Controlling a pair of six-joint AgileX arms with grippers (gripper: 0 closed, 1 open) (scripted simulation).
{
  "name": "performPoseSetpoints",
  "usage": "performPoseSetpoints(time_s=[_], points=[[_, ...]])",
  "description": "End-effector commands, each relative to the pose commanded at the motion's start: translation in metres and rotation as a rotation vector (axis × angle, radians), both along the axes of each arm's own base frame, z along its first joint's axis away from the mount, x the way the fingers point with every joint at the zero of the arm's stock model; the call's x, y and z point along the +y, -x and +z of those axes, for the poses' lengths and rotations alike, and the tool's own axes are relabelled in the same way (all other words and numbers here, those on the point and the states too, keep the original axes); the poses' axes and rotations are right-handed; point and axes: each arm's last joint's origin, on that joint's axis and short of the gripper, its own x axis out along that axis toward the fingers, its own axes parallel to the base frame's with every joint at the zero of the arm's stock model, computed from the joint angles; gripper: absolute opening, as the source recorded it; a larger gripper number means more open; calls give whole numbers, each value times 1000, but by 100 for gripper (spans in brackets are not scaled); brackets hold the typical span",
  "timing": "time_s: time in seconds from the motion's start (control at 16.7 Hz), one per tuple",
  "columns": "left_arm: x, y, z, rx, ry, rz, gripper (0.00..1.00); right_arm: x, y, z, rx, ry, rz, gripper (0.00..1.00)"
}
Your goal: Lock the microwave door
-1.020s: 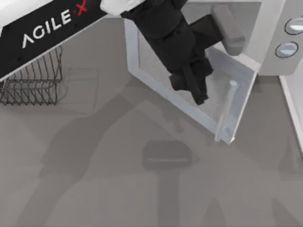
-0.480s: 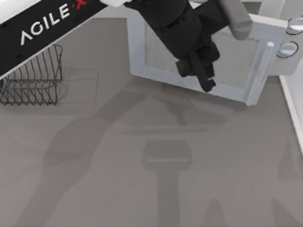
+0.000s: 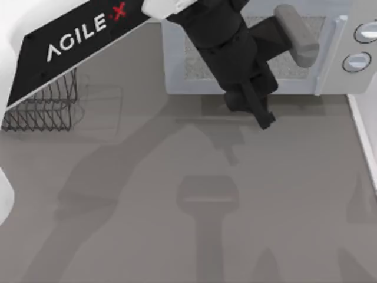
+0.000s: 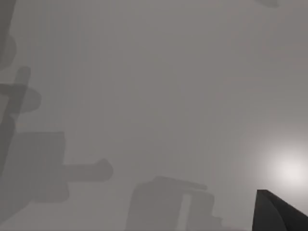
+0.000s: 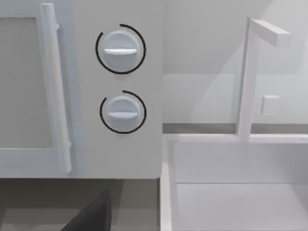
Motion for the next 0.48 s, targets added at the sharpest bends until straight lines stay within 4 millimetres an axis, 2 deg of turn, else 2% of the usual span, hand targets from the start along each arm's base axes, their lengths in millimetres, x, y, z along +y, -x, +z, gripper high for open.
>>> performPoseSetpoints(time_s=[0.12,0.48], points=[[-3,-2,-4,8,-6,1,0,0,0,0,0,0,0,100],[-8,-6,18,-81,59,-9,0,0,0,0,0,0,0,100]])
